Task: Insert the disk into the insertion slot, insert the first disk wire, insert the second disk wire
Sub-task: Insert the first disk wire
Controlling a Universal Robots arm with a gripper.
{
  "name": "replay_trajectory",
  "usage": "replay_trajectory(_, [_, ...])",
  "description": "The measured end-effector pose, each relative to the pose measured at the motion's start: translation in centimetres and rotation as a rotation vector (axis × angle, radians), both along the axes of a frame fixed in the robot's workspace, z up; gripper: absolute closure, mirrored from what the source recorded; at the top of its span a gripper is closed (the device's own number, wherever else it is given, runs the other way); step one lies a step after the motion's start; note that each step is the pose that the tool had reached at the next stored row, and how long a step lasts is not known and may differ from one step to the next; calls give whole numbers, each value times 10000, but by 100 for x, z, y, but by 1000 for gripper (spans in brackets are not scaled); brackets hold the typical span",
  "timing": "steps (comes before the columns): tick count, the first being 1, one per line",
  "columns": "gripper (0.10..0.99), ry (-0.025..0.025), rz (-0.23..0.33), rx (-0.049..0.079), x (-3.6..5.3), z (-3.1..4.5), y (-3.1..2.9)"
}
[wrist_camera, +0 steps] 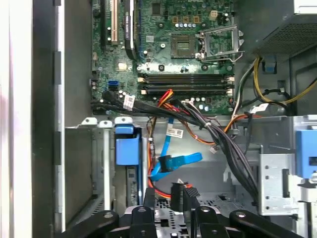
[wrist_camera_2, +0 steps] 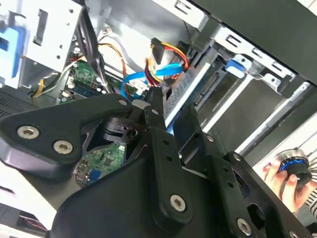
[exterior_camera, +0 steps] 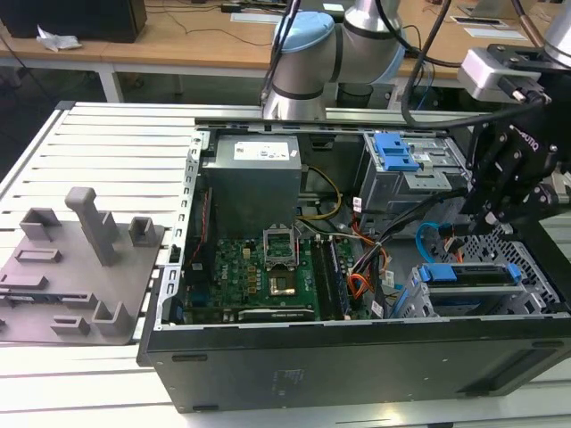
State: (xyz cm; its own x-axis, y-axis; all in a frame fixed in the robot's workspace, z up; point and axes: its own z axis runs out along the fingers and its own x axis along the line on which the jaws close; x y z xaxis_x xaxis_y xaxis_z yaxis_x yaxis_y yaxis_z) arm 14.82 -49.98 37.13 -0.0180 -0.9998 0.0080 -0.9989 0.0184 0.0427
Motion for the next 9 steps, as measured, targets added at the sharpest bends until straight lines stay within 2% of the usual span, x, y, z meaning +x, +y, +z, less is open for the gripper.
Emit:
replay_trajectory(3, [725,1,-1,0,4,-1,86])
replay_trajectory(5, [725,0,0,-1,5,0,122])
replay_trajectory(6, [725,0,-1,-1,7,-1,166])
replay_trajectory(9, [725,0,-1,-2,10,0,224])
